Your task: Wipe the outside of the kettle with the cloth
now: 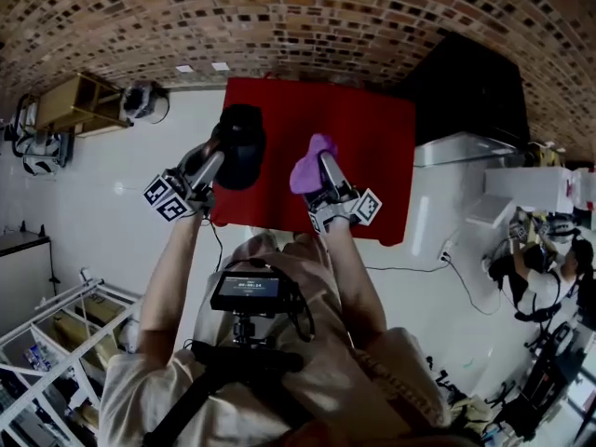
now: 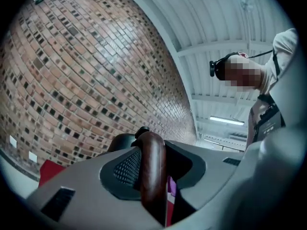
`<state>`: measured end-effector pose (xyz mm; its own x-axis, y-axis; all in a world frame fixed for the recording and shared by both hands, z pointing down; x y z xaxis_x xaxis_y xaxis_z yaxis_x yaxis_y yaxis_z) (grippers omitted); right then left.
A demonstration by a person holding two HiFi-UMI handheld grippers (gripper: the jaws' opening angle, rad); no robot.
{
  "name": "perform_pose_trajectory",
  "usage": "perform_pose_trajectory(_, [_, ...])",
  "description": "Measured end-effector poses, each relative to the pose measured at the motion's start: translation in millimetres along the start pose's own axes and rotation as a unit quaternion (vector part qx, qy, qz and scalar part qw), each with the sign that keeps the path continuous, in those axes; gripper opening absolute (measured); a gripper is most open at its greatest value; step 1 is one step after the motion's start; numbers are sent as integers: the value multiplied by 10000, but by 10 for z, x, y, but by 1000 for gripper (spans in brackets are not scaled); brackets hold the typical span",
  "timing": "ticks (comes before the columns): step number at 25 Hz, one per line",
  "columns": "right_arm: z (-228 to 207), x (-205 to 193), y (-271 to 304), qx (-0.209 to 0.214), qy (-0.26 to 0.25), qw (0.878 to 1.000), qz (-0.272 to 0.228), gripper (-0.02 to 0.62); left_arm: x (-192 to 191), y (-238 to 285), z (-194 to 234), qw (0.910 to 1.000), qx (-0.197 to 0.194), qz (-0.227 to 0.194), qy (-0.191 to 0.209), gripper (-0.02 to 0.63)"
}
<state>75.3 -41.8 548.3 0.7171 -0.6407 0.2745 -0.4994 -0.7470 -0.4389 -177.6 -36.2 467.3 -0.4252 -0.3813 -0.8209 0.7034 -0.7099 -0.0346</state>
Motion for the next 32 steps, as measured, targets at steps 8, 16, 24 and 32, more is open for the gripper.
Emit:
perform_pose_trajectory(8, [-416,-134,-711,-832,-65,9963,201,78,-1262,562,792,9938,146,973,-515,130])
perform_pose_trajectory(16, [-756,-264,-888,-1523,-609,9827,864,78,-1791,853,1174,9860,412,1603,178,117])
perform_pose_trajectory(24, [-840,-302,-725,-1829,-1217,9631,1554,78,-2216,478,1073,9789,637,1882,480,115])
perform_pose_trajectory(32, [-947,-284,-850,-2412,-1878,9258,2225,80,-2745,-96,853,9418,752,3084,1105,112])
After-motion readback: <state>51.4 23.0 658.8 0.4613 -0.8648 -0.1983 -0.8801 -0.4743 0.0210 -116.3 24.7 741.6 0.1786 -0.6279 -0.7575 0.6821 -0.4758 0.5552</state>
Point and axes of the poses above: the fingertips, and each gripper's own axes: y forward along the fingers, z to its left, x out of its top, the point moved 2 cm from there along -y, backward along the fingers, and after that the axes turned 4 degrees about x, right-handed, at the moved point
